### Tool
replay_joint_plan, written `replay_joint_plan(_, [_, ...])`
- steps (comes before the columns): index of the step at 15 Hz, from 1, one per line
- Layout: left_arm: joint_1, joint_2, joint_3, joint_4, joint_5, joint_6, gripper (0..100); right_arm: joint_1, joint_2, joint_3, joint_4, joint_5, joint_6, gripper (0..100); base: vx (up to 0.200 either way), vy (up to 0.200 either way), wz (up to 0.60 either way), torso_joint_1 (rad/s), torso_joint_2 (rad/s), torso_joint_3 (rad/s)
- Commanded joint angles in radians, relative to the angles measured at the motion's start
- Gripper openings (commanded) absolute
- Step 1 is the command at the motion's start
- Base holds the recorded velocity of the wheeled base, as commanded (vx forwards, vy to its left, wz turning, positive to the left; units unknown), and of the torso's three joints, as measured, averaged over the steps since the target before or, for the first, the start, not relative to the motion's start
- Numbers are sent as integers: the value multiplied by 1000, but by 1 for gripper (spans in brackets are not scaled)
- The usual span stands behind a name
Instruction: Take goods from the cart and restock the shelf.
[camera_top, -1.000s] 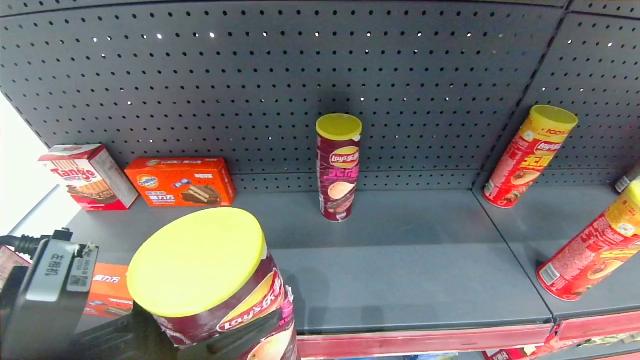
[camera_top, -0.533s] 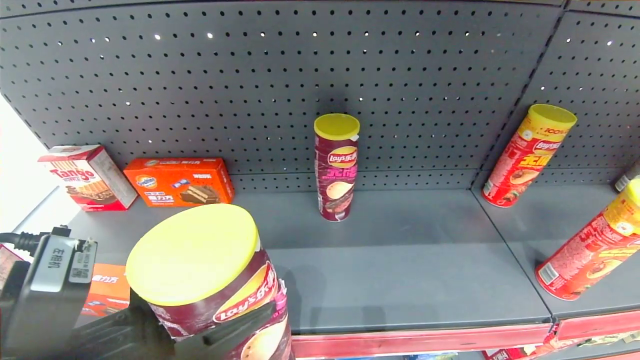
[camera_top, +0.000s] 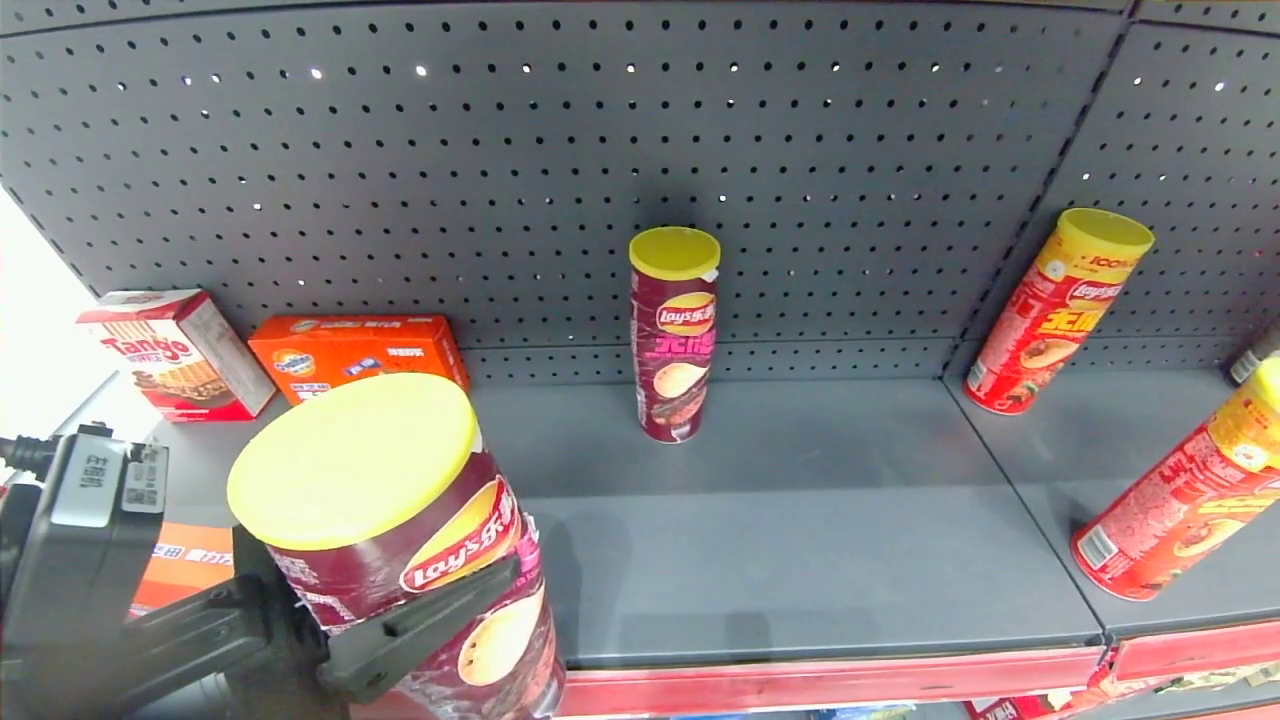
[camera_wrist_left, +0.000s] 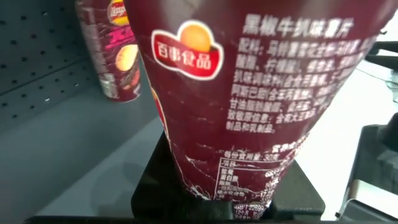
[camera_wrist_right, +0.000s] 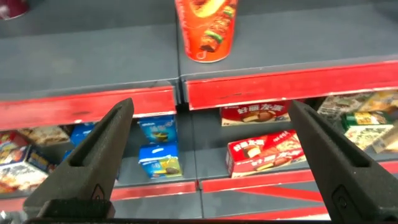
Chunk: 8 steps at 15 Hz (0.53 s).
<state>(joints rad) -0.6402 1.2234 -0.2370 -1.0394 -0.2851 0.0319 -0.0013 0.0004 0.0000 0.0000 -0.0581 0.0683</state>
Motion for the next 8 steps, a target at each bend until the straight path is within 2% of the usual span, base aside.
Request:
replay_joint_plan(1, [11, -1, -1, -1, 1, 3, 0, 0, 0, -21, -14, -75, 10, 100, 0, 0, 0, 0, 0, 0])
replay_joint_plan(2, [13, -2, 2, -1, 9, 2, 0, 12, 96, -212, -40, -114, 34, 100, 0, 0, 0, 0, 0, 0])
replay_joint_plan(3, [13, 4, 4, -4, 11, 2, 0, 63, 403, -505, -25, -97, 28, 100, 0, 0, 0, 0, 0, 0])
replay_joint_plan(6, [22, 7, 10, -4, 12, 2, 0, 164, 398, -448, -9, 90, 16, 100, 0, 0, 0, 0, 0, 0])
replay_joint_plan(8, [24, 1, 19, -4, 12, 0, 0, 216, 424, -459, -6, 198, 16, 100, 0, 0, 0, 0, 0, 0])
